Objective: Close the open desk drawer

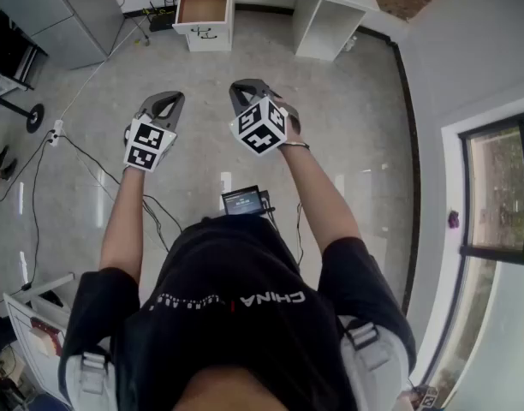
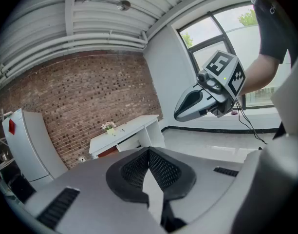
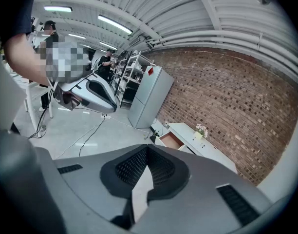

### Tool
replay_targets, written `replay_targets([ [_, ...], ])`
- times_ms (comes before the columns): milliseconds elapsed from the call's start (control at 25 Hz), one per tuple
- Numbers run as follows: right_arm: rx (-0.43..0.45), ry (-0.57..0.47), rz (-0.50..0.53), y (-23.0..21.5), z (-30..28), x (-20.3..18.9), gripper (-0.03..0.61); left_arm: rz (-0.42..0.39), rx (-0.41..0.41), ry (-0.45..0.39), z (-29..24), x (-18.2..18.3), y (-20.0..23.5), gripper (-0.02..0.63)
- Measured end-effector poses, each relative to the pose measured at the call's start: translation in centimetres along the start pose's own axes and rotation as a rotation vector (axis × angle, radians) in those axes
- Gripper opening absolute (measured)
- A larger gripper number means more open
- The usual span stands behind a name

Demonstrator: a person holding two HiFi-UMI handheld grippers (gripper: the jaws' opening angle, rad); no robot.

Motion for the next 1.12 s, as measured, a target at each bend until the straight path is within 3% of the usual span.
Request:
replay_targets([
  [640, 0.007, -0.014, -0.023, 0.5, 0.7, 0.0, 0.017, -0.028, -0.001, 0.006, 0.2, 0.1, -0.7, 0.012],
  [1120, 0.017, -0.001, -0.023, -0.5, 1.7, -2.2, 0.017, -0.014, -0.023, 0.007, -1.2, 1.2, -2.5, 0.012],
])
Point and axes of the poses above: the fingertips, and each gripper's own axes: z backward along the fingers, y to its left, x out of its top, the point moved 2 cm from there along z, backward along the fingers, and after that the axes turned 6 degrees about -x, right-handed, at the moved point
